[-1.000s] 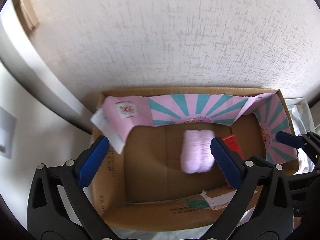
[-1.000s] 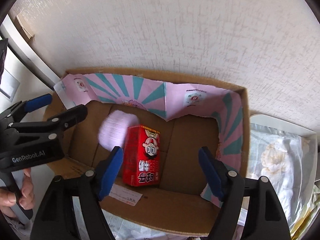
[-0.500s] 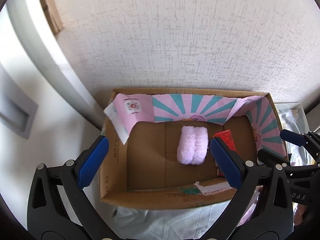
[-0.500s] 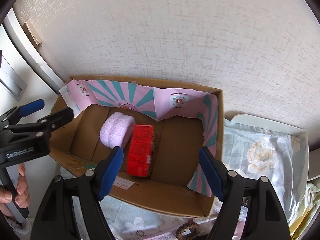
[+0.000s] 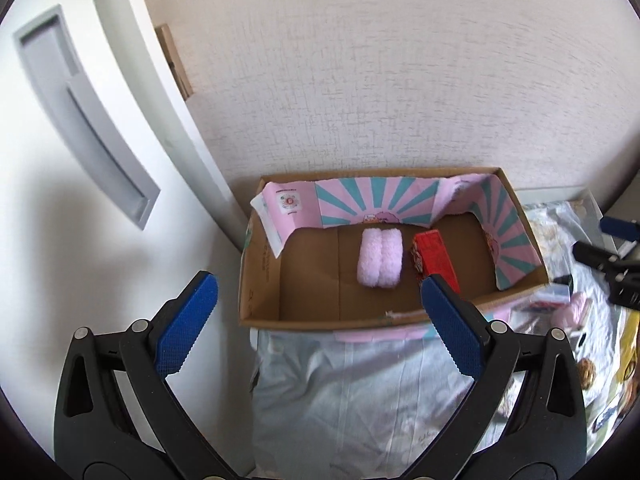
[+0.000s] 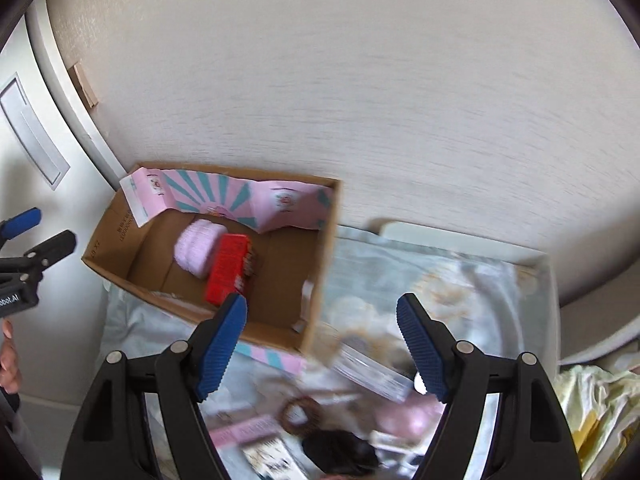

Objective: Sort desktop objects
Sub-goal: 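Withdraw both grippers back toward the remaining items on the bed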

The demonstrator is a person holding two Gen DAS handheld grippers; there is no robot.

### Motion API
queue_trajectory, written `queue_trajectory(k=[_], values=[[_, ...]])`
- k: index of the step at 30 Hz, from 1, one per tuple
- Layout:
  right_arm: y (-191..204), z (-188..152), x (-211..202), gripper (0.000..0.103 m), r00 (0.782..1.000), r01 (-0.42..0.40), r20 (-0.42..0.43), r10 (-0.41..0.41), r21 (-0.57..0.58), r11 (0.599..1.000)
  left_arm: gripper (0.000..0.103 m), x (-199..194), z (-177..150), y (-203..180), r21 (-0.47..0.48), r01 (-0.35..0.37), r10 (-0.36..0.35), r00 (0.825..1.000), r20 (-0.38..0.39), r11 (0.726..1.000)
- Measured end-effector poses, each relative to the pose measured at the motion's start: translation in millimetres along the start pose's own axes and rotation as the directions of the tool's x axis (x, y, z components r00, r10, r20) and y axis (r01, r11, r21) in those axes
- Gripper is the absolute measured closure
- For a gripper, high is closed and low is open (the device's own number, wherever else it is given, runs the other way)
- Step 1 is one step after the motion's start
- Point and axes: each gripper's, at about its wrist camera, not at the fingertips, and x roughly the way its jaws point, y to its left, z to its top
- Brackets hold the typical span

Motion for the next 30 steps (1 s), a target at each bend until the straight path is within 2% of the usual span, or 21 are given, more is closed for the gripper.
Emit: queue_trajectory(k=[11, 15, 17, 20, 22, 24, 27, 30], values=[[-66.1, -47.1, -48.4, 0.029, 0.998, 0.056, 0.037, -0.059, 0.093, 0.994, 0.001, -26.3, -30.3, -27.5, 0.037, 0.031, -0.031, 1.0, -0.005, 0.999], [-84.0, -63.8, -59.9, 0.029, 0.997, 0.06, 0.042, -0.065, 0.117, 0.991, 0.001, -27.8, -43.1, -39.3, 0.046, 0.074, -0.073, 0.997, -0.025, 0.996], [-91.5, -73.6, -63.3, 0.029, 0.998, 0.049, 0.038, -0.054, 0.12, 0.992, 0.001, -26.4, -50.9, -47.1, 0.057, 0.092, -0.09, 0.995, -0.033, 0.994], [-100.8, -90.3, -65.2, 0.029, 1.0, -0.023, 0.024, 0.02, 0.119, 0.993, 0.001, -20.6, -67.1, -66.1, 0.109, 0.098, -0.094, 0.995, -0.044, 0.989], [-104.2, -103.0, -66.6, 0.029, 0.998, -0.055, 0.013, 0.054, 0.105, 0.993, 0.001, -15.3, -77.7, -81.9, 0.158, 0.107, -0.097, 0.993, -0.068, 0.982], [-104.0, -113.4, -65.4, 0.029, 0.998, -0.055, -0.008, 0.055, 0.079, 0.995, 0.001, -11.9, -90.5, -100.3, 0.211, 0.133, -0.117, 0.989, -0.088, 0.968], [-103.2, -128.9, -60.6, 0.029, 0.998, -0.049, -0.042, 0.051, 0.045, 0.998, 0.001, -8.9, -108.2, -127.4, 0.261, 0.209, -0.179, 0.975, -0.133, 0.943], [-103.6, -143.0, -56.1, 0.029, 0.995, -0.081, -0.064, 0.083, 0.031, 0.996, 0.001, -4.9, -122.2, -151.0, 0.288, 0.262, -0.219, 0.96, -0.175, 0.921]])
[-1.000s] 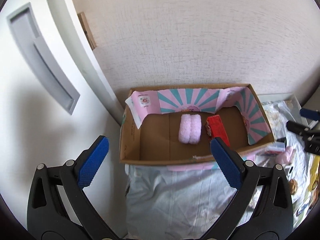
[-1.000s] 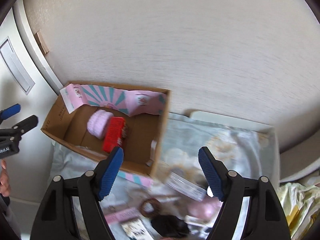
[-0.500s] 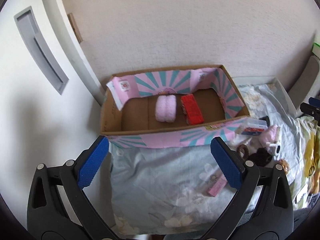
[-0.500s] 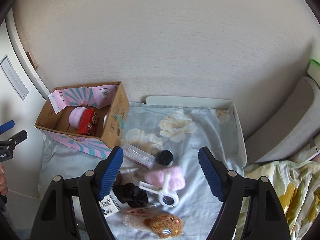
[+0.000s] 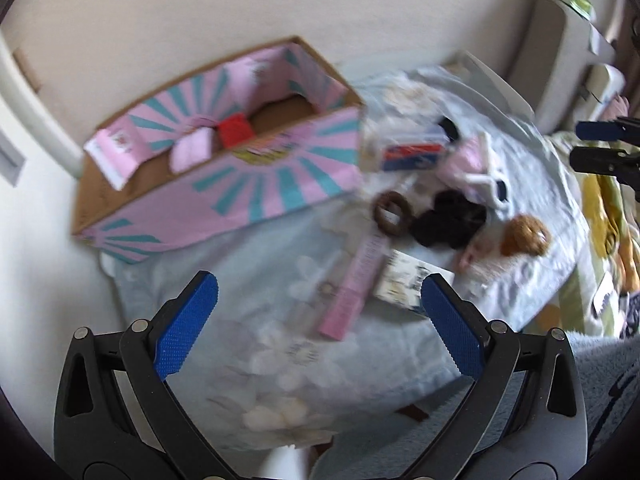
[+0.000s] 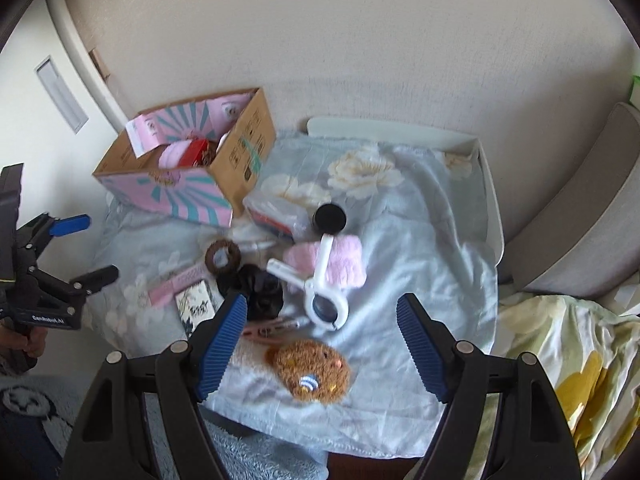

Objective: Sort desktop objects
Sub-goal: 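Withdraw both grippers back toward the remaining items on the bed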

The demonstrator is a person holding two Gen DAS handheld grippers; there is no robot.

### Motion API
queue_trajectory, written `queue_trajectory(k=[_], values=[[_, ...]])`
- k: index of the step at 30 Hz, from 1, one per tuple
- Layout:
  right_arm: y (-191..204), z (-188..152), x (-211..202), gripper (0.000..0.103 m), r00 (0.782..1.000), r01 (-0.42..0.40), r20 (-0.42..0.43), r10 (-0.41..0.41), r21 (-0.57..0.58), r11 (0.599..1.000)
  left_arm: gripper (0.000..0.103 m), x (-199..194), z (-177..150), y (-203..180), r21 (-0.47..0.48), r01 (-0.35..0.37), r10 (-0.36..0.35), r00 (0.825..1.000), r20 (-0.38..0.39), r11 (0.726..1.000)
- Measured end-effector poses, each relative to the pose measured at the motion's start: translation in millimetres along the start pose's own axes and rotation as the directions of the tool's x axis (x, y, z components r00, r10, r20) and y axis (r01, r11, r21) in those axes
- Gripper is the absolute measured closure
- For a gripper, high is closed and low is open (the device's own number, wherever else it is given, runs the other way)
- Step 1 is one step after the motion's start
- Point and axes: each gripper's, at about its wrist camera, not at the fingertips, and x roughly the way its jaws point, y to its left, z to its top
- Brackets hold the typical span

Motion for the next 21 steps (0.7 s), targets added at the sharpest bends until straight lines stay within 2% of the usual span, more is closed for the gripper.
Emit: queue_trajectory(k=[9, 16, 21], values=[[9.3, -25.2, 16.0, 0.029, 0.998, -0.037, -0.057, 0.031, -0.111, 0.993, 0.001, 31.6, -11.1, -51.5, 0.142, 0.062, -0.058, 0.998, -0.026, 0.988], [18.0, -41.4, 31.2, 0.029, 0.994, -0.059, -0.099, 0.037, -0.227, 0.972, 0.001, 49.7, -19.9, -80.6, 0.277, 0.011, -0.013, 1.0, 0.004, 0.961], [21.4, -50.1, 43.6, 0.029, 0.99, -0.076, -0.134, 0.04, -0.276, 0.958, 0.001, 62.2, -23.4, -93.7, 0.347, -0.017, 0.019, 1.0, -0.003, 0.938]])
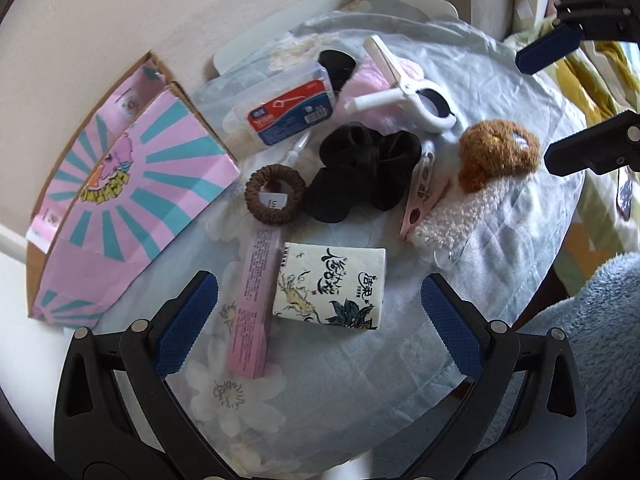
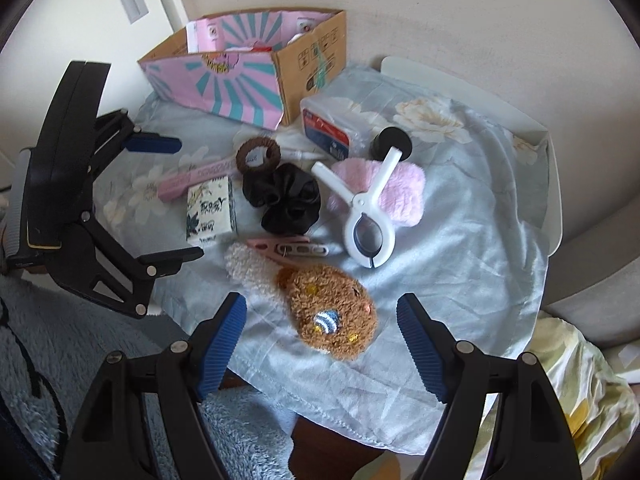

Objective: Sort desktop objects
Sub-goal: 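Withdraw both grippers back toward the remaining items on the bed, then grasp the white tissue pack with left gripper while right gripper grasps teddy plush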

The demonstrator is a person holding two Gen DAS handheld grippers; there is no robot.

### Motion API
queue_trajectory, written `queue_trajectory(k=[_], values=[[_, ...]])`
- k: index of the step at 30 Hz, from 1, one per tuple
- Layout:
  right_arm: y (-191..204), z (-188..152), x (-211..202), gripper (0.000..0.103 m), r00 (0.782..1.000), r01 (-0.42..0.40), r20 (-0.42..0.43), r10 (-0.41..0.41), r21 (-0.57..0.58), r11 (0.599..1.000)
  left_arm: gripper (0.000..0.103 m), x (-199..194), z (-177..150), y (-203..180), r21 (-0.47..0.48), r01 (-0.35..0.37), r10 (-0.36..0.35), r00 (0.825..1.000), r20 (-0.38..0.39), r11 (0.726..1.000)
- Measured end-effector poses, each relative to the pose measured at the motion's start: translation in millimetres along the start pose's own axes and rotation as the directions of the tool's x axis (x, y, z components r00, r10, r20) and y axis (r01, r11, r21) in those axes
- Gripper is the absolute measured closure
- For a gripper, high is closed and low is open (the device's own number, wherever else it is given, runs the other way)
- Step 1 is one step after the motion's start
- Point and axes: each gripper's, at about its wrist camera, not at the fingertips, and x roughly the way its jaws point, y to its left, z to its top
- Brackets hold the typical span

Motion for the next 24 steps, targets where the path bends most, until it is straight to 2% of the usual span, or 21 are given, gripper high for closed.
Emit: queue_trajectory(k=[12, 21, 24], values=[[-2.9, 6.2, 23.0, 0.029, 0.999, -0.037, -0.034, 0.035, -0.057, 0.998, 0.002, 28.5, 2.2, -7.5, 0.005, 0.125, -0.124, 0.991, -0.05, 0.992], [-0.5, 7.6, 38.3, 0.029, 0.996, -0.075, -0.065, 0.067, -0.132, 0.988, 0.002, 37.6, 7.6, -0.7, -0.016, 0.159, -0.16, 0.985, -0.057, 0.987], [2.9, 8.6, 43.3, 0.029, 0.995, -0.075, -0.073, 0.064, -0.163, 0.984, 0.002, 39.3, 8.8, -2.0, -0.012, 0.151, -0.152, 0.987, -0.055, 0.988]])
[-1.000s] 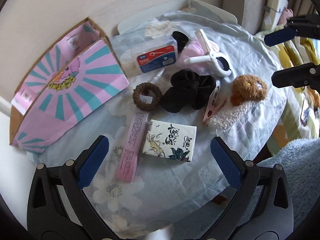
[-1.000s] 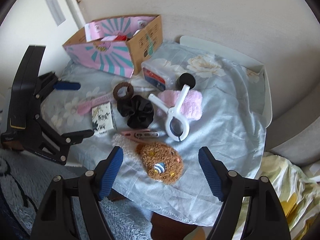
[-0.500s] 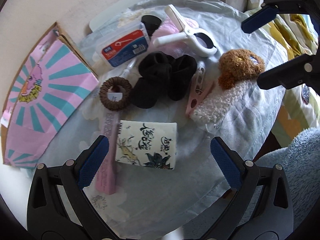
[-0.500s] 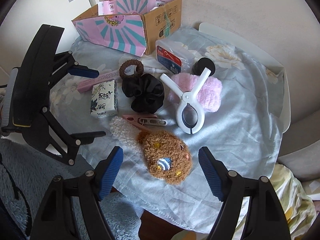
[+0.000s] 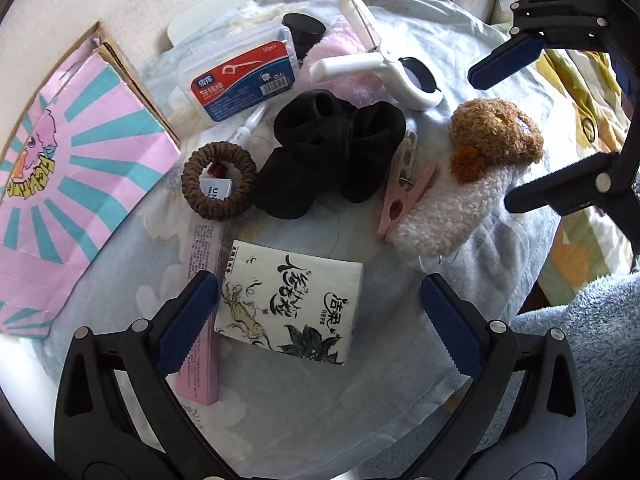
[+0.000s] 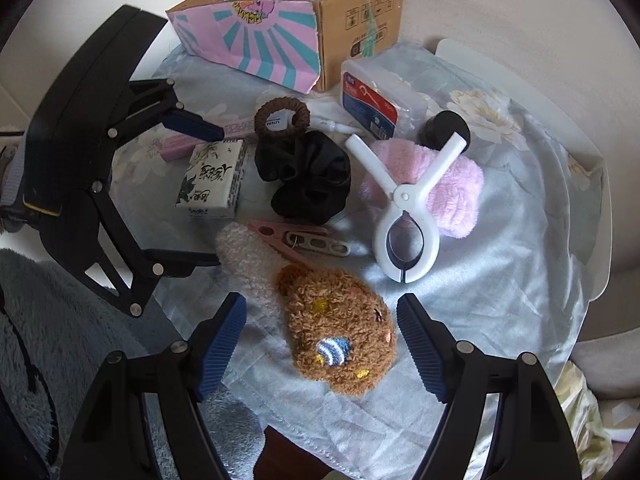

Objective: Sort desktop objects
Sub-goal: 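Grasp the white tissue pack with left gripper while right gripper grasps teddy plush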

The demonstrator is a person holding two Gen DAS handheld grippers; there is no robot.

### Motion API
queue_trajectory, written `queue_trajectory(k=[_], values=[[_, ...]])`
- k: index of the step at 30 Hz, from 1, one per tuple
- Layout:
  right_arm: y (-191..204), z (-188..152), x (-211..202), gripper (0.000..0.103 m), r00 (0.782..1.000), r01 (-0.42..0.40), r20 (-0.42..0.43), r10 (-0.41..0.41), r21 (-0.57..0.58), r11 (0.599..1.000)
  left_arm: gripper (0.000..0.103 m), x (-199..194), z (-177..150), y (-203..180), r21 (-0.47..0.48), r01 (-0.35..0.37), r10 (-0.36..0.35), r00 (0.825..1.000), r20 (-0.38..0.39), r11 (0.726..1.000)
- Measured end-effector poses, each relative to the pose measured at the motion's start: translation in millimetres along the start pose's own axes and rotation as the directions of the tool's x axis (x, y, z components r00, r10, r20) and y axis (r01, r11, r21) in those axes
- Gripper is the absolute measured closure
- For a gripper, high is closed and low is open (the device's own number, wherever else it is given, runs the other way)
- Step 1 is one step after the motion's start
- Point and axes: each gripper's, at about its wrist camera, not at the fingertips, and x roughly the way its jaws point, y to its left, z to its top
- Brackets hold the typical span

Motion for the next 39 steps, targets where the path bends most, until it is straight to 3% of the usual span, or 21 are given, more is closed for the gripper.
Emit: queue_trajectory(k=[6, 8, 9, 13, 18, 20, 21, 23, 24, 26, 27, 39], values=[[7.2, 4.3, 10.3, 0.029, 1.0, 0.024, -0.002, -0.024, -0.064, 0.998, 0.002, 1.1, 0.1, -2.7, 0.019, -0.005, 0.005, 1.0, 0.008, 1.0], [10.6, 4.5, 10.6, 0.037, 0.999, 0.031, 0.01, -0.031, -0.087, 0.996, 0.004, 0.4, -1.0, -4.7, 0.033, -0.012, 0.012, 1.0, 0.018, 0.999], [11.8, 4.5, 11.4, 0.044, 1.0, 0.026, 0.007, -0.026, -0.095, 0.995, 0.008, -0.5, -1.3, -5.2, 0.035, -0.005, 0.004, 1.0, 0.022, 0.999], [14.5, 4.0, 10.6, 0.051, 0.999, 0.03, 0.016, -0.028, -0.106, 0.994, 0.031, -2.2, -1.3, -4.9, 0.015, 0.06, -0.06, 0.998, 0.011, 0.998], [13.3, 3.7, 6.8, 0.058, 0.999, 0.04, 0.024, -0.038, -0.092, 0.995, 0.033, -0.4, -2.2, -0.2, -0.032, 0.102, -0.102, 0.995, 0.004, 0.994], [13.8, 3.3, 5.2, 0.061, 0.999, 0.047, 0.028, -0.045, -0.087, 0.995, 0.028, 0.5, -2.8, -0.6, -0.035, 0.097, -0.097, 0.995, 0.003, 0.995], [14.2, 3.1, 4.8, 0.061, 0.998, 0.052, 0.029, -0.05, -0.085, 0.995, 0.017, 3.3, -1.5, -0.9, -0.037, 0.091, -0.091, 0.996, -0.004, 0.995], [14.8, 2.5, 4.7, 0.062, 0.998, 0.061, 0.029, -0.059, -0.077, 0.995, 0.015, 4.0, -2.6, 1.7, -0.05, 0.097, -0.097, 0.995, 0.003, 0.994], [14.8, 2.4, 4.2, 0.064, 0.998, 0.063, 0.029, -0.061, -0.073, 0.995, 0.016, 4.3, -2.3, 1.0, -0.041, 0.096, -0.096, 0.995, 0.005, 0.995], [12.2, 3.3, 1.1, 0.064, 0.997, 0.066, 0.035, -0.064, -0.058, 0.996, 0.029, 1.1, -1.8, 0.1, -0.037, 0.098, -0.097, 0.995, 0.013, 0.995], [11.7, 3.1, -1.2, 0.065, 0.997, 0.065, 0.038, -0.063, -0.048, 0.997, 0.041, -0.8, -1.6, 0.1, -0.037, 0.099, -0.098, 0.995, 0.015, 0.994], [-4.1, -1.9, -30.3, 0.065, 0.991, 0.072, 0.11, -0.081, 0.081, 0.994, 0.043, -32.7, -0.4, 2.2, -0.034, 0.071, -0.069, 0.996, 0.053, 0.997]])
